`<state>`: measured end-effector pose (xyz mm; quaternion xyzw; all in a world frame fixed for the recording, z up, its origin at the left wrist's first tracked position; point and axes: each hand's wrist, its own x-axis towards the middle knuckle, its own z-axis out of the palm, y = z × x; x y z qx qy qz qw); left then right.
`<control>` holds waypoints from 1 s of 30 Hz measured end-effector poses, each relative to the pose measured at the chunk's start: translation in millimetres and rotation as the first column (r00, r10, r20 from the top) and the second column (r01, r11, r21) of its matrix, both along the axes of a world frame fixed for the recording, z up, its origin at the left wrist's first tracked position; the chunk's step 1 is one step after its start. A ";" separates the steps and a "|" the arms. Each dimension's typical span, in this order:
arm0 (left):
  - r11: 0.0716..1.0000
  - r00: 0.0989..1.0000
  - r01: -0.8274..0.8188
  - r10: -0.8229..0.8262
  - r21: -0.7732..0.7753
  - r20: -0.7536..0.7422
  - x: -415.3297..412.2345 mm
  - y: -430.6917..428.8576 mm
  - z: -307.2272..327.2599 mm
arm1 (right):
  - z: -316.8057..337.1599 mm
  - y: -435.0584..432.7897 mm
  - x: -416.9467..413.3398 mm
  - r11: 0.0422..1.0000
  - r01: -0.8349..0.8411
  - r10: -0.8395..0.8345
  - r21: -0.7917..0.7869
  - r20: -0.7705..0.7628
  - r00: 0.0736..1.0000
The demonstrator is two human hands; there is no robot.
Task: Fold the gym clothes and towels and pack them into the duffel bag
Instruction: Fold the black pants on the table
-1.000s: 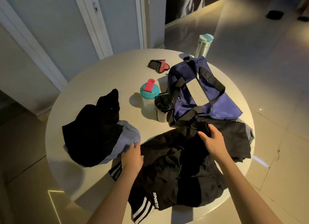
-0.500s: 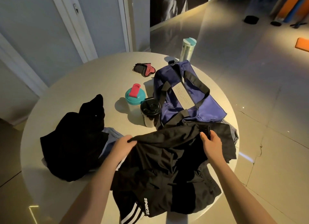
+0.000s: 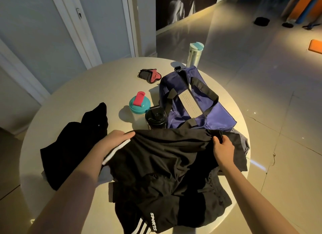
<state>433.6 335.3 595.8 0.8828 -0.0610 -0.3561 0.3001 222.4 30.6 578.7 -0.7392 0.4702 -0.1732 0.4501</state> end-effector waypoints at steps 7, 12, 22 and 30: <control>0.916 0.819 0.110 -0.303 0.385 0.488 28.6 -7.7 20.6 | -1.5 -7.5 11.5 0.997 -0.065 0.064 -0.031 -0.033 0.997; 0.874 0.569 0.089 -0.438 0.477 0.696 -8.1 -17.0 -13.3 | -2.4 -2.8 23.3 0.984 -0.171 0.167 -0.048 -0.081 0.983; 0.725 0.765 0.469 -0.619 0.504 0.179 -111.7 9.4 -101.3 | -56.4 30.7 -26.9 0.715 -0.610 0.315 -0.343 -0.620 0.718; 0.734 0.714 0.289 -0.593 0.615 0.372 -126.5 4.4 -91.7 | -49.2 33.3 -32.8 0.683 -0.599 0.300 -0.417 -0.588 0.751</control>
